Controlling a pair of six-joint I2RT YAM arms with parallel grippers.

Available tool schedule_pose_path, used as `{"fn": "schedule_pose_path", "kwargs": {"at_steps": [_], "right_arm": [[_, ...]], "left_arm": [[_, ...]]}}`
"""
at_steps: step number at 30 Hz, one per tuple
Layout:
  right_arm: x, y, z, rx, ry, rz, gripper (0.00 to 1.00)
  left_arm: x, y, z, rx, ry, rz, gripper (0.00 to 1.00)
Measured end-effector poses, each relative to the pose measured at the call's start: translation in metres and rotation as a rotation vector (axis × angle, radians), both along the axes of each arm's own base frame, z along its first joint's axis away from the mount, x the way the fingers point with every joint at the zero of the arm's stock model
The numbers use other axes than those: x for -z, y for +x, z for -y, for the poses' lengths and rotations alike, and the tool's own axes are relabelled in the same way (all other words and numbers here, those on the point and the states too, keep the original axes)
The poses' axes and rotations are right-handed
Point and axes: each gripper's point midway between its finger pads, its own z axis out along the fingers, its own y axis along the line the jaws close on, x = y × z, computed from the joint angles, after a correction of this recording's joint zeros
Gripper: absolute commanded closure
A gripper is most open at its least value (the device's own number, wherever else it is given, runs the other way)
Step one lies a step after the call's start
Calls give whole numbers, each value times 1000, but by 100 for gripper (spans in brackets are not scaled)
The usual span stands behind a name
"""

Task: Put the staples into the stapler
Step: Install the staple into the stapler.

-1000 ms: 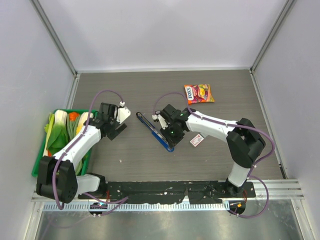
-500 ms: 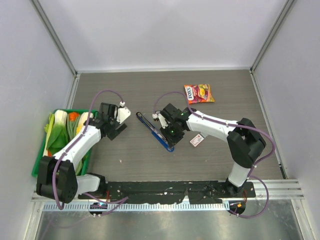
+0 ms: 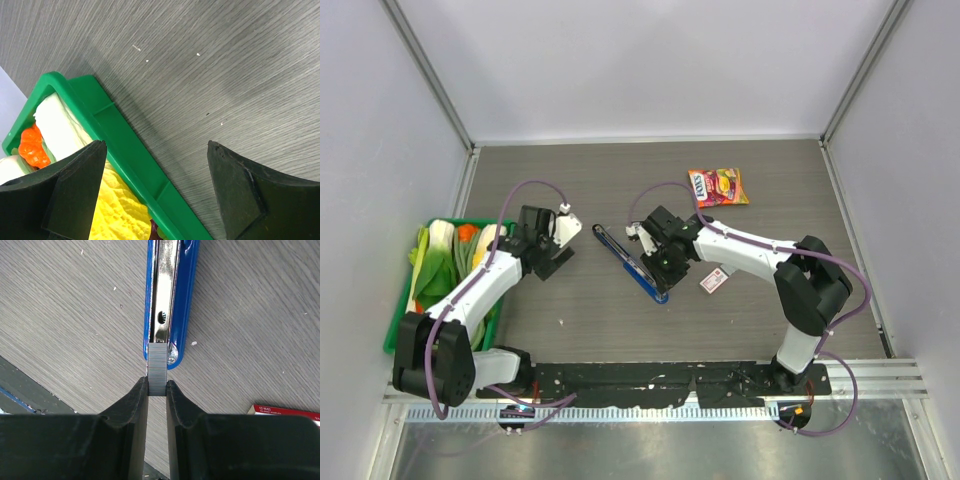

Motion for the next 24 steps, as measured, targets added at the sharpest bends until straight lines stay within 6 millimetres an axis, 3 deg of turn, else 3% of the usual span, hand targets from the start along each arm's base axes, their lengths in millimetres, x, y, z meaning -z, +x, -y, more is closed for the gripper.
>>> {"fn": "schedule_pose_path", "kwargs": {"at_steps": [24], "right_arm": [[6, -2, 3, -29, -57, 51, 82]], "left_arm": [[0, 0, 1, 3, -5, -1, 14]]}}
